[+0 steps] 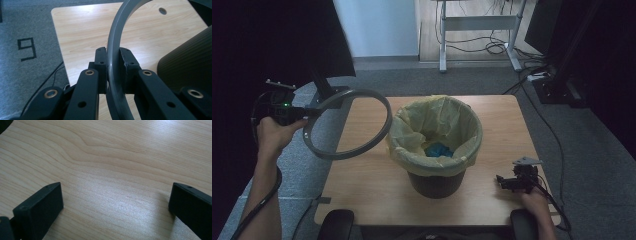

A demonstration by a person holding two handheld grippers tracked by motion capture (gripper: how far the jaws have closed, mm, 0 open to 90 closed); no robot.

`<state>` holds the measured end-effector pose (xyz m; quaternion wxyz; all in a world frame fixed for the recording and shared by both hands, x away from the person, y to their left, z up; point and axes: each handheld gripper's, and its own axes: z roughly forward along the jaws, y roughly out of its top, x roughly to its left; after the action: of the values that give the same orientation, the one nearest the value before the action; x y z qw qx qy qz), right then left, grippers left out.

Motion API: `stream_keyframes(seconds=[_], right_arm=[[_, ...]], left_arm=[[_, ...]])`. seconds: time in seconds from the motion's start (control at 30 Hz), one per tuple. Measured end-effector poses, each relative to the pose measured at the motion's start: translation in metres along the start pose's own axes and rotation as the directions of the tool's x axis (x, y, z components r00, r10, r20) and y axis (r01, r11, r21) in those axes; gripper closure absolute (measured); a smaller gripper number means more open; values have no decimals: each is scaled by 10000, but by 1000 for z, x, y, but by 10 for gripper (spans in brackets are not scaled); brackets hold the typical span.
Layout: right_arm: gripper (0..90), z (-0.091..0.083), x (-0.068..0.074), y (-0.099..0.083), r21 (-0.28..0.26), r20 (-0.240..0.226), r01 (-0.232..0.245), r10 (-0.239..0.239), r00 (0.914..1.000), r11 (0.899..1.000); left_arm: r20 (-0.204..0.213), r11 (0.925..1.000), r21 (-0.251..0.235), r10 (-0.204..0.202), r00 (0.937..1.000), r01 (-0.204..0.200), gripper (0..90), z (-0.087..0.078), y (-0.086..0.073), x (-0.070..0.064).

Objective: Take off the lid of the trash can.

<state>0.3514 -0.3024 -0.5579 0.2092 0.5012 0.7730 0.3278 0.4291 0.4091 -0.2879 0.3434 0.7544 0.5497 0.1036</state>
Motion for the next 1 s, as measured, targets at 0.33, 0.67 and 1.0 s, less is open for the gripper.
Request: stream_keyframes(seconds=[0.33, 0.67, 1.0], right_arm=[[0, 0, 0, 0, 1, 1, -1, 1, 10000, 10000], [0, 0, 0, 0, 1, 4, 1, -1, 10000, 10000], [0, 0, 0, 0, 1, 4, -3, 3, 10000, 10000]], left_arm=[[-132, 9992, 260, -300, 9995, 303, 781, 18, -20, 15], [5, 9983, 391, -434, 9991, 434, 782, 45, -40, 21], [12, 9977, 542, -419, 9991, 417, 782, 72, -55, 22]])
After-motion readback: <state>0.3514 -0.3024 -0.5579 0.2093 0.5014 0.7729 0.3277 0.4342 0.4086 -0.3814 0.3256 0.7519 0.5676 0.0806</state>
